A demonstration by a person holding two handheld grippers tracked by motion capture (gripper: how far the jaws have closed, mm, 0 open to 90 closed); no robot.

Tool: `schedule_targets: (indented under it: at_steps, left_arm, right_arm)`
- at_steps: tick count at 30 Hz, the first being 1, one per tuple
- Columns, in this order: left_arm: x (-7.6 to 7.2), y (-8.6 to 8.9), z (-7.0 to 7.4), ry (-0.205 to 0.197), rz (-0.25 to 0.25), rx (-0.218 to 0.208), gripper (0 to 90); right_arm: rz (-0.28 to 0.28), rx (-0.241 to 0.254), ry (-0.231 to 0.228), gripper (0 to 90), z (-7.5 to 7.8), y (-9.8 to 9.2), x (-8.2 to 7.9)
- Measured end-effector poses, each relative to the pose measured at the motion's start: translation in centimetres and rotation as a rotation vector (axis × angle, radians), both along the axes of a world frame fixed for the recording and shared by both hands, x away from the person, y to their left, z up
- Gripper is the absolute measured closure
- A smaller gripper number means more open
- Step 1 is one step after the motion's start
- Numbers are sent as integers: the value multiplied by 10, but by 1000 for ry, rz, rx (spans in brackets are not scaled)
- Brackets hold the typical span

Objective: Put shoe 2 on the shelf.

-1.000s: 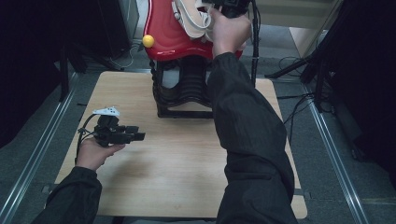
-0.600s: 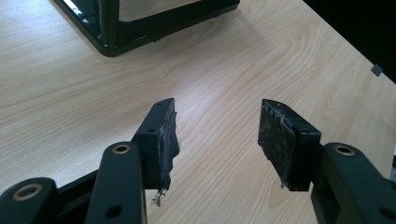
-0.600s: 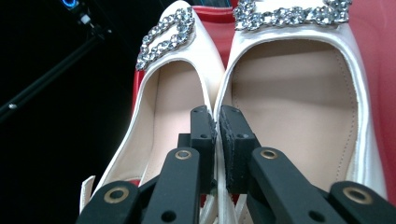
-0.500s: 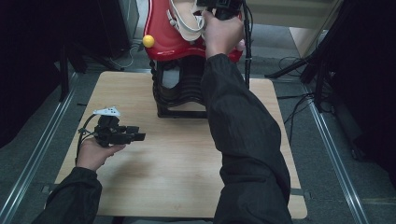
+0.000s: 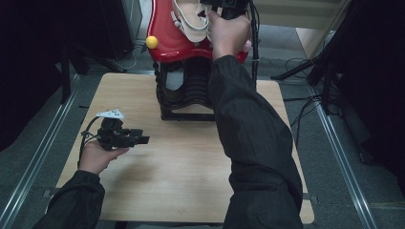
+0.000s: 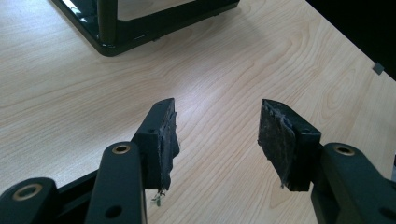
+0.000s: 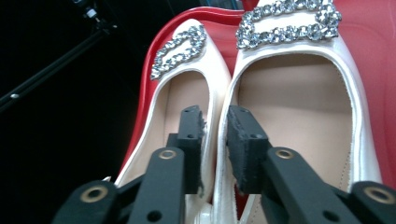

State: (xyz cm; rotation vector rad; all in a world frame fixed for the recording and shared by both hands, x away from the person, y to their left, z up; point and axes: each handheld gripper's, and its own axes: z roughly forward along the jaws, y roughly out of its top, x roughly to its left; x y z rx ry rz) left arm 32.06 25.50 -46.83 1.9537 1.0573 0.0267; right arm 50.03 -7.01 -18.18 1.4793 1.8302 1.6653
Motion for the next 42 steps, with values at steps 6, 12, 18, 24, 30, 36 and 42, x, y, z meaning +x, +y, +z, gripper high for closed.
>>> schedule_targets:
  at_steps: [6, 12, 18, 24, 30, 36, 42]
  left_arm:
    - [0, -1, 0, 0, -5, 7, 469]
    - [0, -3, 0, 0, 0, 17, 467]
    - [0, -3, -1, 1, -1, 17, 467]
    - [0, -3, -1, 3, -4, 23, 466]
    - [0, -4, -1, 3, -2, 22, 466]
    - [1, -4, -1, 2, -7, 24, 466]
    - [1, -4, -1, 4, -6, 28, 466]
  right_arm:
    - [12, -19, -21, 741, 4, -4, -5]
    - [37, -29, -38, 721, 9, -12, -9]
    - [38, -30, -26, 686, 11, -24, -11]
    - [45, -27, -22, 650, 11, -39, -15]
    - [27, -14, -25, 630, 10, -59, -19]
    - [18, -27, -34, 607, 2, -76, -23]
    - [5, -37, -33, 583, -8, -94, -26]
